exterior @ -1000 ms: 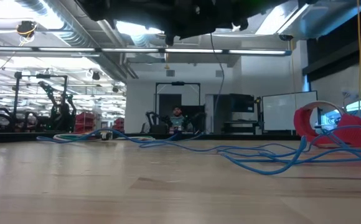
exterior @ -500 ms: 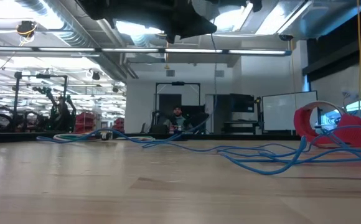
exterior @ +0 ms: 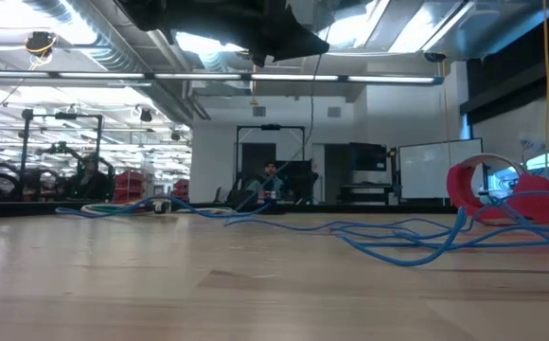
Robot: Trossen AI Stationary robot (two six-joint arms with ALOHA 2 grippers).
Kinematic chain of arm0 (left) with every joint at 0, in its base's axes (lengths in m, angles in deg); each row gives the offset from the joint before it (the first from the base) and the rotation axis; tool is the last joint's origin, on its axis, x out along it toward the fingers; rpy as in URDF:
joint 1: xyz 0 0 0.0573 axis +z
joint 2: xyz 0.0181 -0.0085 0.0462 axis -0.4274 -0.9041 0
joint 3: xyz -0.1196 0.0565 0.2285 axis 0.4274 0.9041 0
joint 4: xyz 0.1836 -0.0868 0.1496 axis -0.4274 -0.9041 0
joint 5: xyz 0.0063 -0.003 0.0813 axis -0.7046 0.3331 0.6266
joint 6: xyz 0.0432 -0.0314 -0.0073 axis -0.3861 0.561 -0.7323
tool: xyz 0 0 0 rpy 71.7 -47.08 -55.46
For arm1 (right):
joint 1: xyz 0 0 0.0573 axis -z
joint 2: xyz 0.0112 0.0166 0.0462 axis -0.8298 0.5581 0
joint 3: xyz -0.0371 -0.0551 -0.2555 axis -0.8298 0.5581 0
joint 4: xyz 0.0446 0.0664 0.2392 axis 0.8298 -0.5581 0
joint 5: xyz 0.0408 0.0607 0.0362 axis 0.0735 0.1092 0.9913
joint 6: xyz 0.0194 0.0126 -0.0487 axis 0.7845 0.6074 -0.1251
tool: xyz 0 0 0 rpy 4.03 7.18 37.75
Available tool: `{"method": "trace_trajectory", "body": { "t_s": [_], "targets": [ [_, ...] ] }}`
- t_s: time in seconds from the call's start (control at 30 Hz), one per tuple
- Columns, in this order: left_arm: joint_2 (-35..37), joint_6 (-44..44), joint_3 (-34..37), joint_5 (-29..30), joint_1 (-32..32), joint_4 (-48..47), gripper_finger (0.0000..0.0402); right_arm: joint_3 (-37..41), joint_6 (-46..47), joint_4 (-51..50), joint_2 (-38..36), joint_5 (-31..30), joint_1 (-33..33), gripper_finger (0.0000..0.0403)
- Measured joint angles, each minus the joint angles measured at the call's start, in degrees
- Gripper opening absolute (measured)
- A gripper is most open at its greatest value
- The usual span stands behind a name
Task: Coil cords
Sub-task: Coil the blue wire onto the spool
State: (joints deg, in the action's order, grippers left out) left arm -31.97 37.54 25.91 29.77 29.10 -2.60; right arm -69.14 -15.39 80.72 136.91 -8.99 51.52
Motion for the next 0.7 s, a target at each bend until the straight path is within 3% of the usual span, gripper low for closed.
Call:
{"method": "trace_trajectory", "body": {
  "t_s": [0.2, 0.4, 0.7],
  "targets": [
    [0.1, -1.4, 0.1, 0.4, 0.2, -2.8, 0.0005, -0.1, 2.0, -7.5, -0.4, 3.0, 0.0, 0.0019],
    [2.8, -1.1, 0.2, 7.1, 1.5, -9.2, 0.0005, -0.1, 2.3, -14.7, -0.4, 4.2, 0.0, 0.0019],
    [8.8, -4.1, 0.2, 7.8, 2.4, -12.5, 0.0005, -0.2, 1.3, -21.9, -0.4, 3.8, 0.0, 0.0019]
  ]
}}
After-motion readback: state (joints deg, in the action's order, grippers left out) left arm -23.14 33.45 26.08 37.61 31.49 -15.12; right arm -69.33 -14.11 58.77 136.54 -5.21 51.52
